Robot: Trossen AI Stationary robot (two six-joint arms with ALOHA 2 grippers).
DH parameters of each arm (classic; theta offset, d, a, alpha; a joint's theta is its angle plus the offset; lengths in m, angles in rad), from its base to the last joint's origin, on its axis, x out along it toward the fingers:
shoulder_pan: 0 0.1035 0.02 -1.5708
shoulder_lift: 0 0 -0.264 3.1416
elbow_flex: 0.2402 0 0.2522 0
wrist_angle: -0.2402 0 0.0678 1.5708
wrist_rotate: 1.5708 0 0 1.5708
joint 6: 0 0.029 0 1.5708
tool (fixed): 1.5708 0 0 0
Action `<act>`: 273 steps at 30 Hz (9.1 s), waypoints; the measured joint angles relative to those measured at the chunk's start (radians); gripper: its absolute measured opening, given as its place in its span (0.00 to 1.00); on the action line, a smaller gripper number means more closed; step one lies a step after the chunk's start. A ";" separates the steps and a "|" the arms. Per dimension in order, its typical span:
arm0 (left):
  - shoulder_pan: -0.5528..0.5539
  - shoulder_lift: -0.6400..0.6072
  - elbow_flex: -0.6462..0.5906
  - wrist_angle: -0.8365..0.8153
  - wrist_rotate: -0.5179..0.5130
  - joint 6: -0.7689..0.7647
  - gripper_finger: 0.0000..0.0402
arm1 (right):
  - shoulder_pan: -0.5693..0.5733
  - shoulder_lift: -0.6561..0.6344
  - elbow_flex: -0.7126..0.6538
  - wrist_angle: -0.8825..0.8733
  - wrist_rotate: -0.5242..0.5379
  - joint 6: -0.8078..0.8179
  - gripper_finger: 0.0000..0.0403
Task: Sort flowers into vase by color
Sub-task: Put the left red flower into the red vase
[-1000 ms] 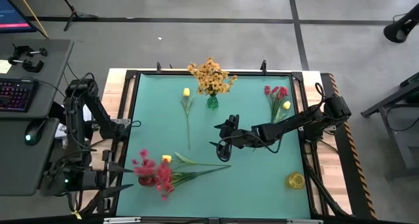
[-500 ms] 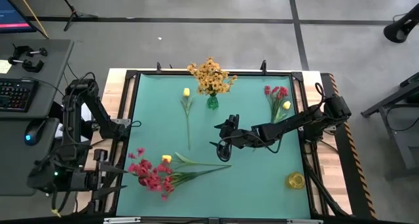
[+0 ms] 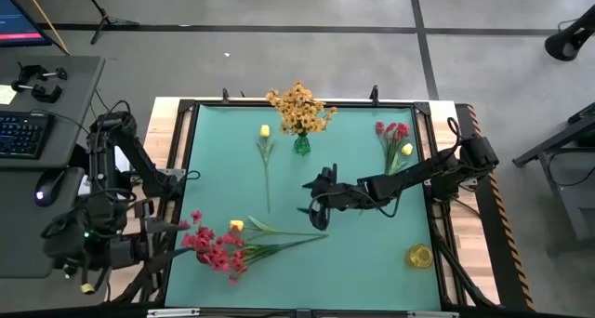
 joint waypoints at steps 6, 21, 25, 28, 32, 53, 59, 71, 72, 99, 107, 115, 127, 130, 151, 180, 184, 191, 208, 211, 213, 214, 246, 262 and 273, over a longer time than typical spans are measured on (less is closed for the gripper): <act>0.018 0.000 -0.024 -0.047 0.001 -0.096 0.43 | 0.043 0.078 0.006 0.194 -0.255 0.003 0.82; 0.018 0.008 -0.051 -0.310 0.001 -0.497 0.43 | 0.118 0.551 0.624 -0.394 -0.203 -0.170 0.82; 0.017 0.008 -0.051 -0.312 0.000 -0.487 0.43 | 0.117 0.606 0.732 -0.463 -0.202 -0.189 0.80; 0.017 0.008 -0.051 -0.314 0.001 -0.486 0.43 | 0.118 0.618 0.760 -0.466 -0.239 -0.188 0.77; 0.017 0.008 -0.051 -0.317 0.001 -0.469 0.43 | 0.129 0.616 0.762 -0.479 -0.272 -0.146 0.71; 0.017 0.008 -0.051 -0.338 0.001 -0.460 0.43 | 0.138 0.623 0.753 -0.487 -0.235 -0.073 0.52; 0.017 0.008 -0.051 -0.341 0.001 -0.460 0.43 | 0.132 0.664 0.754 -0.479 -0.240 -0.050 0.52; 0.017 0.008 -0.051 -0.343 0.001 -0.460 0.43 | 0.139 0.685 0.785 -0.499 -0.200 -0.094 0.23; 0.017 0.008 -0.051 -0.343 0.001 -0.460 0.43 | 0.142 0.686 0.793 -0.512 -0.189 -0.100 0.15; 0.093 0.008 -0.050 -0.334 0.001 -0.418 0.43 | 0.179 0.590 0.988 -1.219 0.006 -0.128 0.00; 0.270 0.006 -0.029 -0.199 0.000 -0.092 0.43 | 0.210 0.471 0.988 -1.316 0.136 -0.094 0.00; 0.351 0.005 0.159 0.029 0.099 0.365 0.43 | 0.243 0.436 0.979 -1.409 0.240 -0.015 0.00; 0.449 -0.118 0.139 -0.037 0.171 0.361 0.43 | 0.252 0.348 0.639 -1.326 0.154 0.146 0.00; 0.478 -0.186 0.071 -0.079 0.285 0.277 0.43 | 0.260 0.225 0.489 -1.199 0.161 0.198 0.00; 0.881 -0.362 -0.214 -0.059 0.787 -0.058 0.44 | 0.041 -0.211 -0.151 0.822 0.037 -0.451 0.00; 0.991 -0.124 -0.214 0.019 1.257 -0.332 0.57 | -0.053 -0.009 0.185 0.591 -0.323 -0.465 0.00; 0.993 -0.124 -0.214 0.039 1.271 -0.331 0.58 | -0.053 0.000 0.185 0.607 -0.369 -0.451 0.00; 1.014 -0.091 -0.214 0.050 1.319 -0.340 0.58 | -0.066 0.042 0.185 0.681 -0.375 -0.451 0.00; 1.061 -0.014 -0.213 0.100 1.387 -0.340 0.58 | -0.092 0.048 0.185 0.676 -0.476 -0.367 0.00; 1.065 -0.003 -0.213 0.127 1.388 -0.331 0.58 | -0.092 0.051 0.185 0.653 -0.475 -0.365 0.00; 1.065 -0.005 -0.213 0.125 1.385 -0.321 0.57 | -0.092 0.052 0.185 0.642 -0.464 -0.366 0.00; 1.065 -0.007 -0.213 0.124 1.381 -0.314 0.55 | -0.092 0.052 0.185 0.641 -0.463 -0.367 0.00; 0.735 -0.584 -0.213 -0.478 1.304 -0.531 0.00 | 0.053 -0.055 0.185 0.216 0.003 -0.459 0.63; 0.481 -0.552 -0.111 -0.536 0.424 -0.190 0.00 | 0.111 -0.055 0.185 0.077 0.003 -0.386 0.64; 0.259 -0.531 0.006 -1.034 0.373 -0.831 0.00 | 0.113 -0.055 0.185 -0.013 -0.005 -0.277 0.64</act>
